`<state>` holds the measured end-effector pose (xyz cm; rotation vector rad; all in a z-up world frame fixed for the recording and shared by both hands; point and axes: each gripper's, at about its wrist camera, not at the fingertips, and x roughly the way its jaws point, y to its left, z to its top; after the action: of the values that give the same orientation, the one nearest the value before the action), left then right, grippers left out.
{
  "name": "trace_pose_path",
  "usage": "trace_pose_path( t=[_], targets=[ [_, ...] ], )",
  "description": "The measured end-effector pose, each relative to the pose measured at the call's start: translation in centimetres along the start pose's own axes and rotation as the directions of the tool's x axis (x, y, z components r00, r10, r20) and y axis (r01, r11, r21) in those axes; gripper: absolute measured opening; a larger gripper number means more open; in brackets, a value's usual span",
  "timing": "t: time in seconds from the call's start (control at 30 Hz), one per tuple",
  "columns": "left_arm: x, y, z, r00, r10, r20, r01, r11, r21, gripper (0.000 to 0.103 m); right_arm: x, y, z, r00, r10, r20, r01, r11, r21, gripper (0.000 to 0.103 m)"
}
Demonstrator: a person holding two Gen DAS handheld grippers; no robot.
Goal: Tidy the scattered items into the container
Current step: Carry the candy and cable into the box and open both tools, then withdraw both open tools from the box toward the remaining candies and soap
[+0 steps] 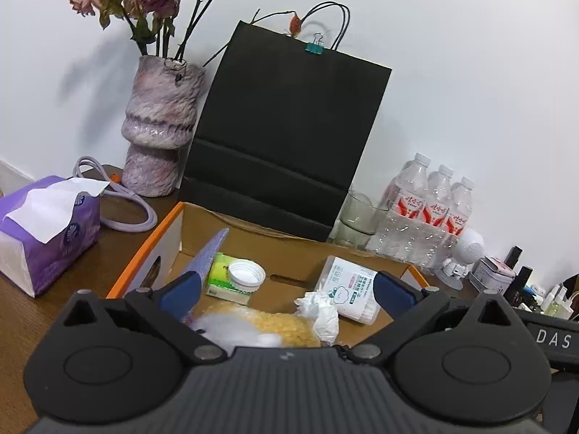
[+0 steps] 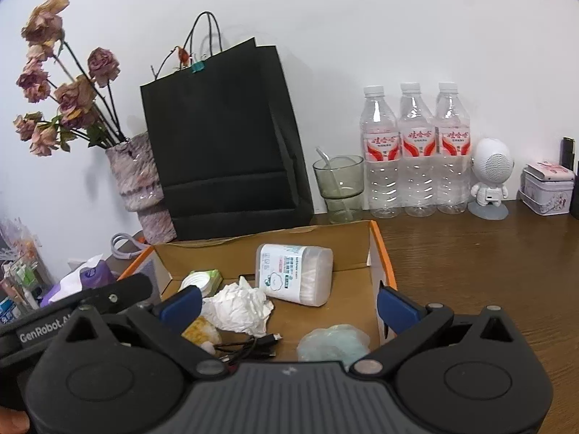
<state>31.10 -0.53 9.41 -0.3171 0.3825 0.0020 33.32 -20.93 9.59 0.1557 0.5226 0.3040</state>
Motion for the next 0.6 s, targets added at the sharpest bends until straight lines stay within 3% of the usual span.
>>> trace_pose_path(
  t=[0.33, 0.6],
  targets=[
    [-0.7, -0.3, 0.5, 0.999, -0.034, 0.014, 0.035, 0.999, -0.016, 0.103, -1.1, 0.0, 0.5, 0.999, 0.027, 0.02, -0.027, 1.0, 0.01, 0.103],
    [-4.1, 0.1, 1.1, 0.996, -0.086, 0.04, 0.087, 0.996, -0.017, 0.103, -3.8, 0.1, 0.2, 0.998, 0.032, 0.055, -0.033, 0.999, 0.019, 0.103]
  ],
)
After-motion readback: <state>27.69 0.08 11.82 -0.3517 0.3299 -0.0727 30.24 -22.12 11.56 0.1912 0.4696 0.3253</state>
